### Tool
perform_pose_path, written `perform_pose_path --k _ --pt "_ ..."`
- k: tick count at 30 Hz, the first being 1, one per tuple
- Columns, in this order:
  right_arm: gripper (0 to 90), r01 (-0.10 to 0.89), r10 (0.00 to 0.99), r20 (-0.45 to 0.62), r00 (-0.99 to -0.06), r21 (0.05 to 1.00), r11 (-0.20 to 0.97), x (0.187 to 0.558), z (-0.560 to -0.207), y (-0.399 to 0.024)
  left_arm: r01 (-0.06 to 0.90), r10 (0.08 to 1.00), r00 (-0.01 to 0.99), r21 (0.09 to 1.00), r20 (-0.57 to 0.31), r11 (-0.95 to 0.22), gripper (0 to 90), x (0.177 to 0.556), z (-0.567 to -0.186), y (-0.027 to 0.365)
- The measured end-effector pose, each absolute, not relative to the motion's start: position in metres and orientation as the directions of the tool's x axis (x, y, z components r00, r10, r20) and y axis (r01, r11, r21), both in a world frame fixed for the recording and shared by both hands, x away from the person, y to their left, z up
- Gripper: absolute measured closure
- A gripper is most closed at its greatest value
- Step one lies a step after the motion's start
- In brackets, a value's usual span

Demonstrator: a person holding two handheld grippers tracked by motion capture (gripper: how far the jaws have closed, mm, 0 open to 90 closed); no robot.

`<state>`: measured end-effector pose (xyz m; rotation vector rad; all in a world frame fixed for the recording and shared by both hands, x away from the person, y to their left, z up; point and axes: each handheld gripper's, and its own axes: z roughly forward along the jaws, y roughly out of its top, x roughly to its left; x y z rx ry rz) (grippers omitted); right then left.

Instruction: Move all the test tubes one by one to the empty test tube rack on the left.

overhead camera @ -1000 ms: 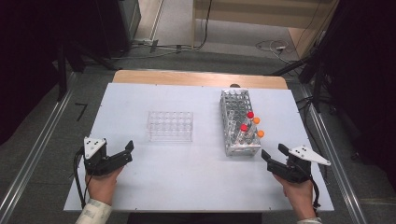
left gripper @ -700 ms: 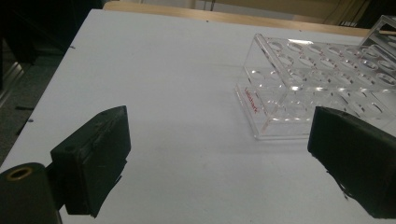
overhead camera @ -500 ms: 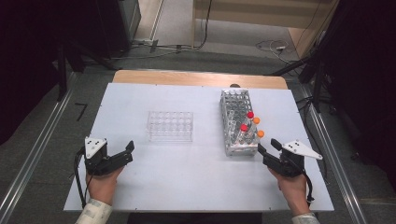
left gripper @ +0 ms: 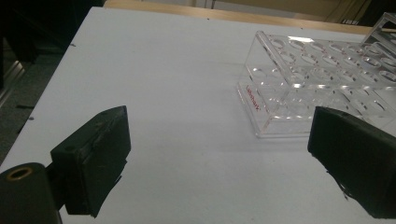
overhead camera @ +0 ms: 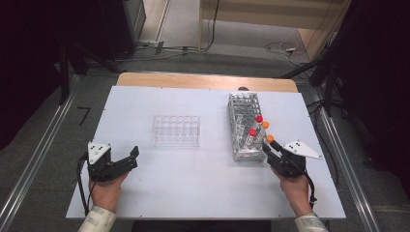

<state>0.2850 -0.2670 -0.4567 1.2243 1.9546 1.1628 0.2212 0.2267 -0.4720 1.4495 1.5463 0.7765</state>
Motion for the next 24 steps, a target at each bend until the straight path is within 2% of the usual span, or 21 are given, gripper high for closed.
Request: perform_pose_path --k 7,24 --pt "70.9 0.419 0.899 -0.013 -0.438 0.881 0.217 0.288 -0.458 -0.265 0.455 0.985 0.044 0.881 -0.168 0.13 6.2 0.222 -0.472 0.225" --pt "71.5 0.35 0.9 0.005 -0.436 0.922 0.164 0.278 -0.428 -0.271 0.457 0.988 0.067 0.884 -0.139 0.094 6.2 0.221 -0.472 0.221"
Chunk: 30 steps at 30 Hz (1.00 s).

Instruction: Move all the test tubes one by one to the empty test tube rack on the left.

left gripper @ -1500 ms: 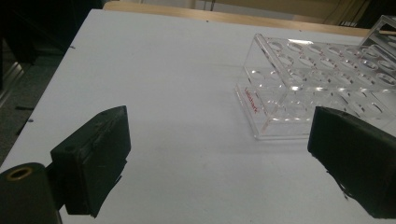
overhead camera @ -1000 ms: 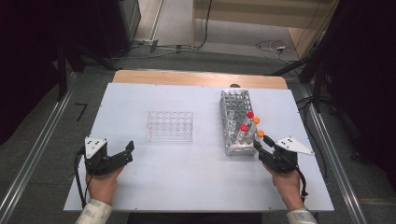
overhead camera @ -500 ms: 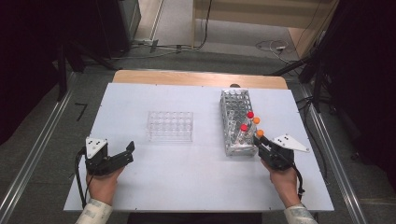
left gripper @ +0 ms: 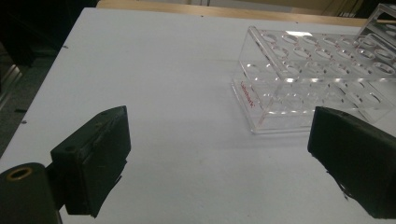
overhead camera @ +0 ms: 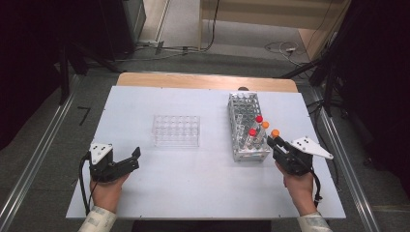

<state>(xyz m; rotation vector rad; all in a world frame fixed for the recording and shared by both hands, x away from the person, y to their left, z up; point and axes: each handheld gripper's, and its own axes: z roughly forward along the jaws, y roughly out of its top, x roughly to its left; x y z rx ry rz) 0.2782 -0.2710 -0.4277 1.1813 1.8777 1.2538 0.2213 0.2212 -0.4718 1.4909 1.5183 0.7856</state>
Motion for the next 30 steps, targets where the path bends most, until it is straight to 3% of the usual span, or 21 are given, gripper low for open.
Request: perform_pose_path --k 12,30 --pt "71.5 0.306 0.886 0.013 -0.464 0.94 0.147 0.265 -0.41 -0.27 0.461 0.989 0.104 0.886 -0.106 0.046 6.2 0.222 -0.471 0.211" --pt "71.5 0.316 0.849 0.008 -0.528 0.93 0.188 0.251 -0.411 -0.254 0.467 0.988 0.132 0.884 -0.083 0.012 6.3 0.224 -0.471 0.204"
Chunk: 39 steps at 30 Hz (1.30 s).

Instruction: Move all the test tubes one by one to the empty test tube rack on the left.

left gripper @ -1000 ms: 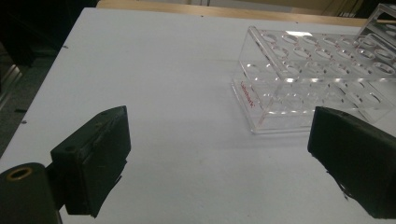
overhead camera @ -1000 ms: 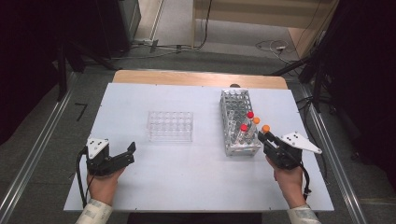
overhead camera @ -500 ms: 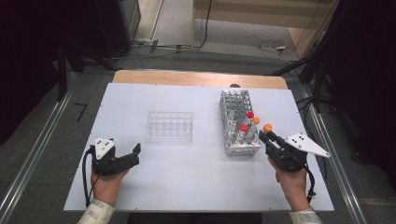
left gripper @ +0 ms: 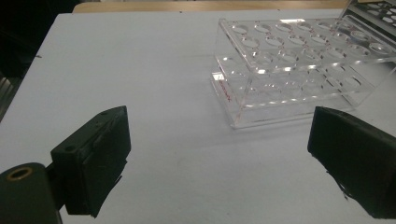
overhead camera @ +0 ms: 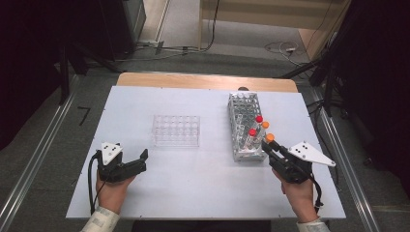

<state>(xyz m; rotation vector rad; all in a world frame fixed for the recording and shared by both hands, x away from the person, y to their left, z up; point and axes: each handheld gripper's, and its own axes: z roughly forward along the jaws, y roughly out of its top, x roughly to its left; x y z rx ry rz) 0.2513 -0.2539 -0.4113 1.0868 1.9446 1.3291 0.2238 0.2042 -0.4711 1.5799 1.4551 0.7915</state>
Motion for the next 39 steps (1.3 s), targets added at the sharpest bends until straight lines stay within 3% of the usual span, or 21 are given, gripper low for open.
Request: perform_pose_path --k 12,24,29,39 --pt "71.5 0.318 0.802 0.007 -0.598 0.92 0.229 0.244 -0.418 -0.229 0.469 0.984 0.144 0.883 -0.107 0.027 6.7 0.233 -0.467 0.197" --pt "71.5 0.338 0.751 0.007 -0.661 0.896 0.289 0.249 -0.434 -0.197 0.464 0.972 0.217 0.885 -0.089 -0.023 7.8 0.243 -0.459 0.17" --pt "71.5 0.331 0.728 0.002 -0.686 0.891 0.309 0.254 -0.44 -0.179 0.46 0.957 0.278 0.886 -0.09 -0.05 14.7 0.249 -0.453 0.148" --pt "71.5 0.333 0.703 0.002 -0.711 0.882 0.334 0.268 -0.446 -0.15 0.449 0.872 0.457 0.892 -0.178 -0.054 24.4 0.253 -0.427 0.103"
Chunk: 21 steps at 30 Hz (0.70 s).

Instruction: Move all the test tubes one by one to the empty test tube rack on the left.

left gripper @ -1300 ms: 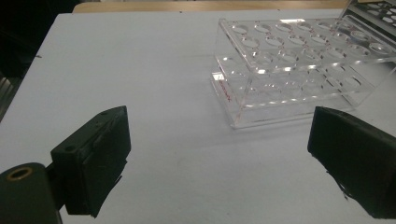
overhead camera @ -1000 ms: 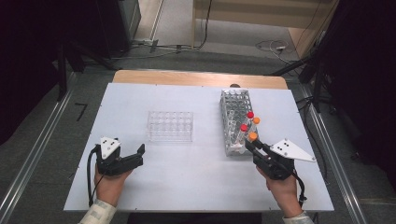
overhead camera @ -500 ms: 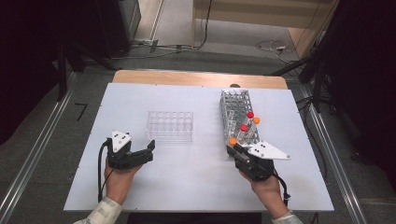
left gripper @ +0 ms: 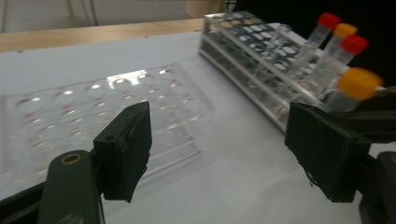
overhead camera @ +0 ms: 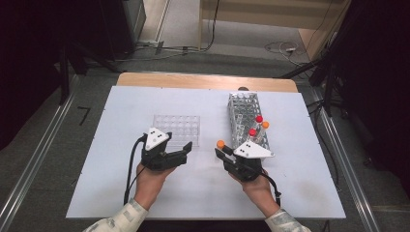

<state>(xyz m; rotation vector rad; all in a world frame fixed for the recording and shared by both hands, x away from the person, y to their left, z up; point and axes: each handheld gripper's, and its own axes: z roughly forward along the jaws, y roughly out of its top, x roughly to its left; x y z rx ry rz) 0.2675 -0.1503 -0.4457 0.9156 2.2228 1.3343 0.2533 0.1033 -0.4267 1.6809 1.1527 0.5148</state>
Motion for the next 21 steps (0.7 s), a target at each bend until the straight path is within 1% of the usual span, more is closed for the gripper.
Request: perform_pose_path --k 1,3,8,10,11,12,16,21 --pt "71.5 0.333 0.703 0.002 -0.711 0.882 0.334 0.268 -0.446 -0.15 0.45 0.86 0.475 0.891 -0.188 -0.054 24.4 0.253 -0.424 0.099" --pt "71.5 0.33 0.698 -0.006 -0.716 0.878 0.346 0.271 -0.45 -0.142 0.446 0.832 0.521 0.892 -0.192 -0.073 28.4 0.254 -0.42 0.086" --pt "71.5 0.317 0.679 -0.015 -0.734 0.876 0.363 0.271 -0.452 -0.128 0.43 0.802 0.569 0.897 -0.183 -0.1 35.6 0.257 -0.416 0.071" --pt "71.5 0.311 0.673 -0.017 -0.74 0.878 0.364 0.271 -0.451 -0.125 0.427 0.8 0.573 0.898 -0.179 -0.105 38.4 0.257 -0.416 0.069" --pt "71.5 0.311 0.673 -0.017 -0.74 0.878 0.364 0.271 -0.451 -0.125 0.425 0.798 0.578 0.898 -0.172 -0.114 38.4 0.258 -0.415 0.066" --pt "71.5 0.31 0.67 -0.014 -0.742 0.879 0.362 0.271 -0.451 -0.124 0.425 0.794 0.584 0.897 -0.166 -0.125 42.6 0.259 -0.416 0.062" --pt "71.5 0.307 0.671 -0.017 -0.741 0.88 0.362 0.271 -0.45 -0.124 0.428 0.783 0.603 0.889 -0.15 -0.16 50.2 0.261 -0.42 0.056" --pt "71.5 0.306 0.671 -0.015 -0.741 0.882 0.358 0.27 -0.449 -0.124 0.417 0.78 0.609 0.894 -0.143 -0.162 59.9 0.261 -0.42 0.054"
